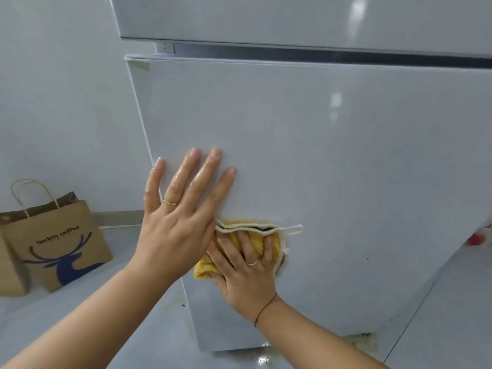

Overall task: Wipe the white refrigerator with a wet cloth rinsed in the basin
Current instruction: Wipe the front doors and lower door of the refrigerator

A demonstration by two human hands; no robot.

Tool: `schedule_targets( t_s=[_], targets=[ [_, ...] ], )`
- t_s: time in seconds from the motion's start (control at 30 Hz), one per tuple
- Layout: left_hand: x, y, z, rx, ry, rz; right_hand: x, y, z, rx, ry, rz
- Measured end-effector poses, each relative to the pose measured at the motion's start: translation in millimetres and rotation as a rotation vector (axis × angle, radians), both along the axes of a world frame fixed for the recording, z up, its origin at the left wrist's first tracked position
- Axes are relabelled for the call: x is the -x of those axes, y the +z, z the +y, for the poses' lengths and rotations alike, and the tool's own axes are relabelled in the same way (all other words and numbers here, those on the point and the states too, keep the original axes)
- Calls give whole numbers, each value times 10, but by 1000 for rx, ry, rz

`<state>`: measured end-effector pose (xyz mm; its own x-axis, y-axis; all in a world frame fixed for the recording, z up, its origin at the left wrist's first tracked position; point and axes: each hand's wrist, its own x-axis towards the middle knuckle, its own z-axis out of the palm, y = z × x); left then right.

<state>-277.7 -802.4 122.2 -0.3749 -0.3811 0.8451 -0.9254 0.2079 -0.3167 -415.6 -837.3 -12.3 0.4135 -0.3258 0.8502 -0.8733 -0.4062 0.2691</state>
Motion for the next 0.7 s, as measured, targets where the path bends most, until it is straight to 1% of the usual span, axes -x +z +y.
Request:
schedule_targets(
  t_s=[0.07,0.17,0.3,0.4,0.5,0.57,0.63,0.7],
  targets=[
    [-3,-30,18,-8,10,13,7,-124,12,7,7,91],
    [-39,-206,85,-4,77,79,73,-316,36,15,34,215],
    [-176,-513,203,-52,121,243,193,-339,55,27,83,302],
    [-224,-625,222,-100,121,301,242,-57,35,49,151,252],
    [-292,-637,205,-113,93,308,182,401,-6,65,176,119],
    [-374,-643,210,-143,64,333,71,622,-1,41,180,55],
    [-397,-658,197,-177,19,346,13,687,16,32,148,22],
    [-438,-700,190,-213,-14,355,-86,608,10,17,126,6]
  ],
)
